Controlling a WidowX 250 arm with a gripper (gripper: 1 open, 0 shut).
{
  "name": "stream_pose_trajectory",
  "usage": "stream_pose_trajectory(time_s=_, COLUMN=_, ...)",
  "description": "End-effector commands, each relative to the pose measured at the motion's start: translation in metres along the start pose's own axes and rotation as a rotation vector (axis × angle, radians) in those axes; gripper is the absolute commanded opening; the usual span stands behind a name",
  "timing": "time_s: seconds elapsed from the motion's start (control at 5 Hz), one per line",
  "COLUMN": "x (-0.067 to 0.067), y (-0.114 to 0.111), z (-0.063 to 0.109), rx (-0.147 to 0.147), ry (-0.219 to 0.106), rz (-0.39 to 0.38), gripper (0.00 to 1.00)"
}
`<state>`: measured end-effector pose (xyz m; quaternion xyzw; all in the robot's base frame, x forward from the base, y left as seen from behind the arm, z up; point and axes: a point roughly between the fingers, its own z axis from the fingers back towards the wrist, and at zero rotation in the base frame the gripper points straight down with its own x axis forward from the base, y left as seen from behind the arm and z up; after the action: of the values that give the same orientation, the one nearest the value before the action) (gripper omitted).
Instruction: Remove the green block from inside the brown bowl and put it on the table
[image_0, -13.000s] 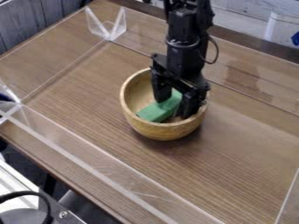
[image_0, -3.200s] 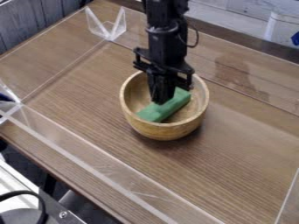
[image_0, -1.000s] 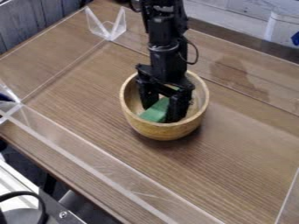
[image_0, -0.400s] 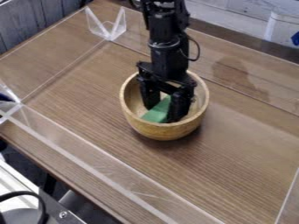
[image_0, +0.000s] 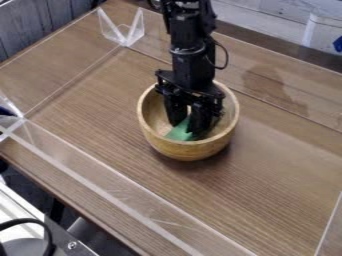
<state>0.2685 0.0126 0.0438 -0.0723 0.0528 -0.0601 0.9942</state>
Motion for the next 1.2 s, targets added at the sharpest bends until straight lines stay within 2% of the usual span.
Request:
stream_pose_trajectory(time_s=0.0, x=0.008, y=-0.004, z=0.021, rx=0.017, ry=-0.073, rz=-0.016, gripper=0.0)
stream_pose_trajectory(time_s=0.4, x=0.009, y=-0.009, z=0.033, rx=0.02, ry=-0.099, rz=-0.019, gripper=0.0)
stream_pose_trajectory(time_s=1.0, x=0.009, y=-0.011, z=0.039, rx=0.022, ry=-0.112, rz=-0.014, gripper=0.0)
